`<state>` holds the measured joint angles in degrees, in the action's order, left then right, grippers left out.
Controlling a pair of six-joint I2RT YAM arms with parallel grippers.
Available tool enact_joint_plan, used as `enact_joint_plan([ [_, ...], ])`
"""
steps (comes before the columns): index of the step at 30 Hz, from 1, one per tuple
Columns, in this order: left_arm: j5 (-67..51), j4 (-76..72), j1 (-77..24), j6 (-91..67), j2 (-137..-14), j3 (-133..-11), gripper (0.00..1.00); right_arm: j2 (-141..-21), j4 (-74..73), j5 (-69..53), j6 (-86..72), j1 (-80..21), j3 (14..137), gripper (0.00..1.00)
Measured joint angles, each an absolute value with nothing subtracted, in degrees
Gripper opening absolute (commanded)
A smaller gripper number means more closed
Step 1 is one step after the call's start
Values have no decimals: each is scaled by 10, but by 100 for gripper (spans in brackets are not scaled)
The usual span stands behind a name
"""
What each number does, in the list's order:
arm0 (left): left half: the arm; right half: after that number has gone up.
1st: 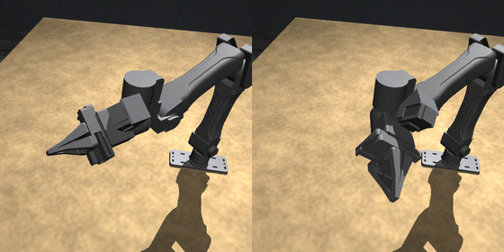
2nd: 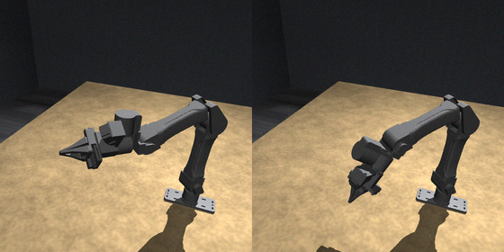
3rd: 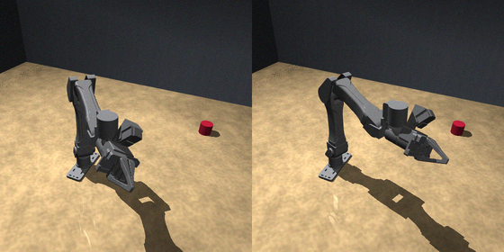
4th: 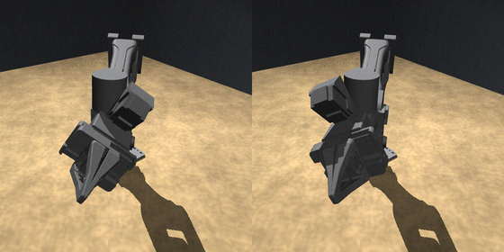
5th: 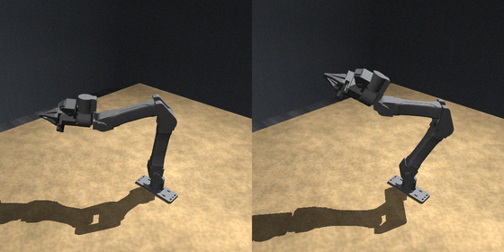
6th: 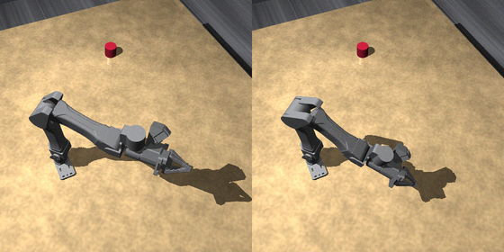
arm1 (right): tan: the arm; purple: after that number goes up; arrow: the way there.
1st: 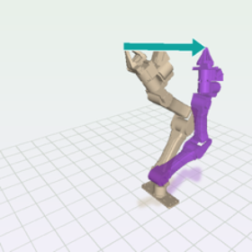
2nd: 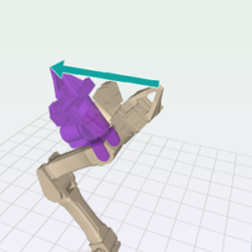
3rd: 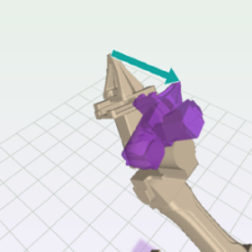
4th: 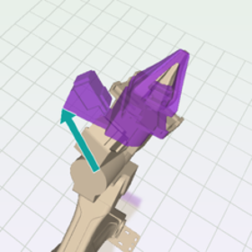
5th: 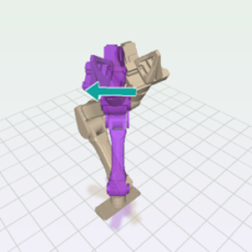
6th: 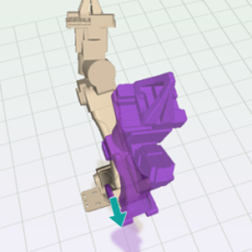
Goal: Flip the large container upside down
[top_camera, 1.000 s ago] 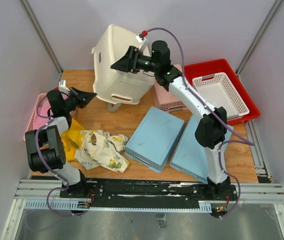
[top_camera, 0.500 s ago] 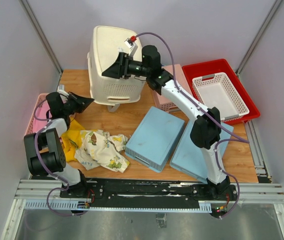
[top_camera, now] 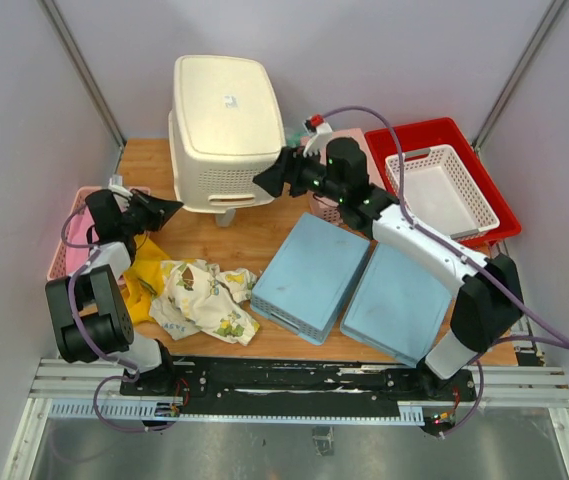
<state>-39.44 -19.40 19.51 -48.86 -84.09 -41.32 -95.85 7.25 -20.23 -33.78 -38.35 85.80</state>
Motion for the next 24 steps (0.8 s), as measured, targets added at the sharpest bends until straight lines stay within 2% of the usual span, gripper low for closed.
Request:
enact_joint_plan([
  [4, -392, -188, 196, -486, -834, -409, 0, -914, 155, -126, -316, -399, 714, 70],
  [10, -382, -164, 198, -478, -821, -404, 0, -980, 297, -31, -297, -473, 569, 70],
  [17, -382, -159, 198, -474, -821, -404, 0, -1075, 477, 83, -230, -562, 561, 72],
  [22, -383, -149, 198, -465, -819, -405, 0, -1149, 594, 148, -201, -573, 599, 72],
  [24, -383, -143, 199, -462, -818, -406, 0, -1185, 646, 165, -185, -573, 614, 68],
])
